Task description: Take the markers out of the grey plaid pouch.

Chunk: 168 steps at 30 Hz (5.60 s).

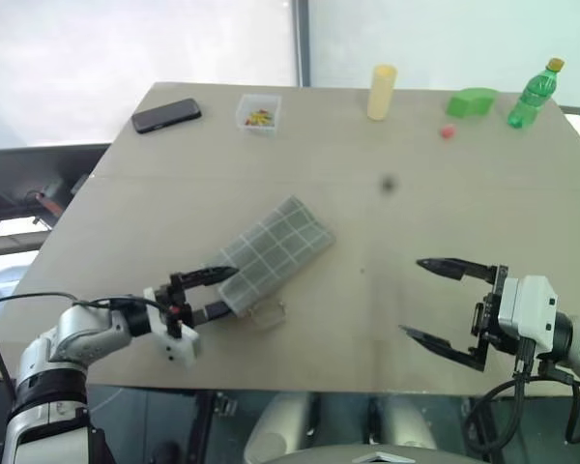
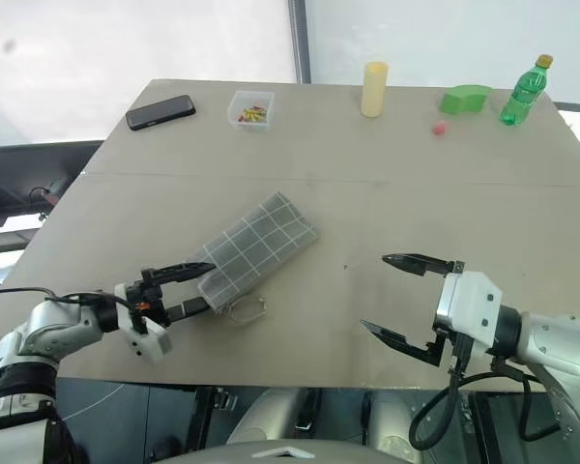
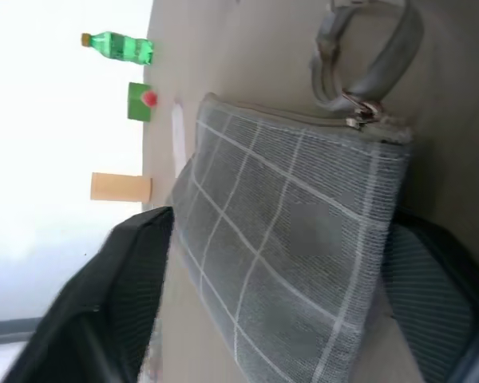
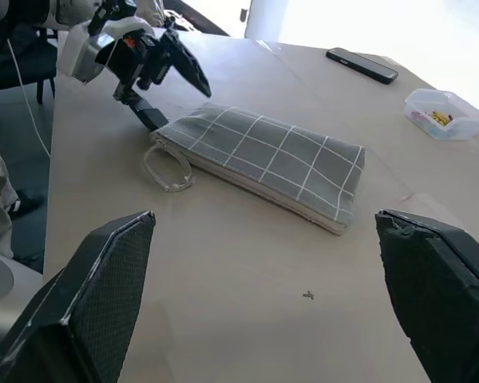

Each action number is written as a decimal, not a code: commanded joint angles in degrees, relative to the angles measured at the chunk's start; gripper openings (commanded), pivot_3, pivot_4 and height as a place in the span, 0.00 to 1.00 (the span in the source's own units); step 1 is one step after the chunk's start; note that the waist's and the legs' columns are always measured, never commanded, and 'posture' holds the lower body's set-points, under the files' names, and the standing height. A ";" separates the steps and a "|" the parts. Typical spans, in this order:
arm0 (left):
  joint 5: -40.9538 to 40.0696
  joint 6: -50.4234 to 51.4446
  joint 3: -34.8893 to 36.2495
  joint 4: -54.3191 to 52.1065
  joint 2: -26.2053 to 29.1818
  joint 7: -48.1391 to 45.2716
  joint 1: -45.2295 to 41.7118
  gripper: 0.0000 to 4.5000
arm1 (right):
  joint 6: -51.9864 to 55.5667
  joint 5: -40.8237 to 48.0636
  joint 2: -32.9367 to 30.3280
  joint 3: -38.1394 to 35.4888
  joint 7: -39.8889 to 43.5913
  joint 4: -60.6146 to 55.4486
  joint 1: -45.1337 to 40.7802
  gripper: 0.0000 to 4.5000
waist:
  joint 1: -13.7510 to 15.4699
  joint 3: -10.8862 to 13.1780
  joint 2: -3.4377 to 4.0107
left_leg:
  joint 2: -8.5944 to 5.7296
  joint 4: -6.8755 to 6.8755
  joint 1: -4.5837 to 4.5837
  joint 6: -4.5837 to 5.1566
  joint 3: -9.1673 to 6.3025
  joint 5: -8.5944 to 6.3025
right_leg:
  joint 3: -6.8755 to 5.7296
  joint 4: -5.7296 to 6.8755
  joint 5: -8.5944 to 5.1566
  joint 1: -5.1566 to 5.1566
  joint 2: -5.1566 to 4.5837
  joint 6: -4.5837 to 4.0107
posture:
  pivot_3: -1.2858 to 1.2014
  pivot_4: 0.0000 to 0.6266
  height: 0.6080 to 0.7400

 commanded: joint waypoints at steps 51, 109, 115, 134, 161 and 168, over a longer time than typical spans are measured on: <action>-73.80 87.36 -25.11 -31.58 -22.32 -33.81 -4.65 0.00 | 55.15 34.23 11.77 14.90 -38.74 9.34 -47.18 0.22 | -1.69 0.14 -0.24 | -0.09 0.16 -0.51 0.42 -0.01 0.07 | 0.80 0.28 0.23 -0.88 0.25 -0.31 | 0.52 0.24 1.00; -71.36 84.56 -22.88 -29.66 -22.05 -38.41 -1.62 0.00 | 44.47 20.97 -9.13 -21.34 -25.20 5.15 -24.09 0.61 | -1.11 0.14 -0.16 | -0.05 0.02 -0.57 0.44 -0.01 0.05 | 0.78 -0.10 0.23 -0.84 0.28 -0.28 | 0.52 0.24 1.00; -71.18 83.74 -23.25 -28.98 -22.78 -39.11 -2.29 0.00 | 47.27 22.99 -3.42 -4.92 -31.79 3.09 -34.44 0.14 | -1.68 0.14 -0.19 | 0.01 0.04 -0.52 0.44 -0.07 0.05 | 0.80 -0.09 0.24 -0.83 0.33 -0.32 | 0.52 0.24 1.00; -72.26 87.15 -23.20 -35.31 -22.83 -36.05 0.68 0.00 | 43.20 9.79 -5.91 13.34 -22.74 4.60 -33.96 0.01 | -1.63 0.14 -0.17 | -0.15 0.06 -0.59 0.52 -0.10 0.00 | 0.82 -0.21 0.26 -0.86 0.28 -0.30 | 0.52 0.24 1.00; -73.93 93.24 -24.35 -39.63 -23.93 -33.83 -0.41 0.00 | 34.13 -9.33 -7.17 29.02 -16.23 16.83 -41.31 0.01 | -1.70 0.14 -0.18 | -0.15 0.13 -0.59 0.34 -0.10 0.11 | 0.83 -0.19 0.26 -0.85 0.28 -0.30 | 0.52 0.24 1.00; -74.65 95.38 -24.88 -39.81 -24.28 -34.57 -0.30 0.00 | 35.97 -11.22 1.92 25.60 -19.88 21.68 -44.86 0.01 | -1.68 0.15 -0.17 | -0.17 0.10 -0.59 0.31 -0.10 0.12 | 0.85 -0.17 0.27 -0.86 0.28 -0.30 | 0.52 0.24 1.00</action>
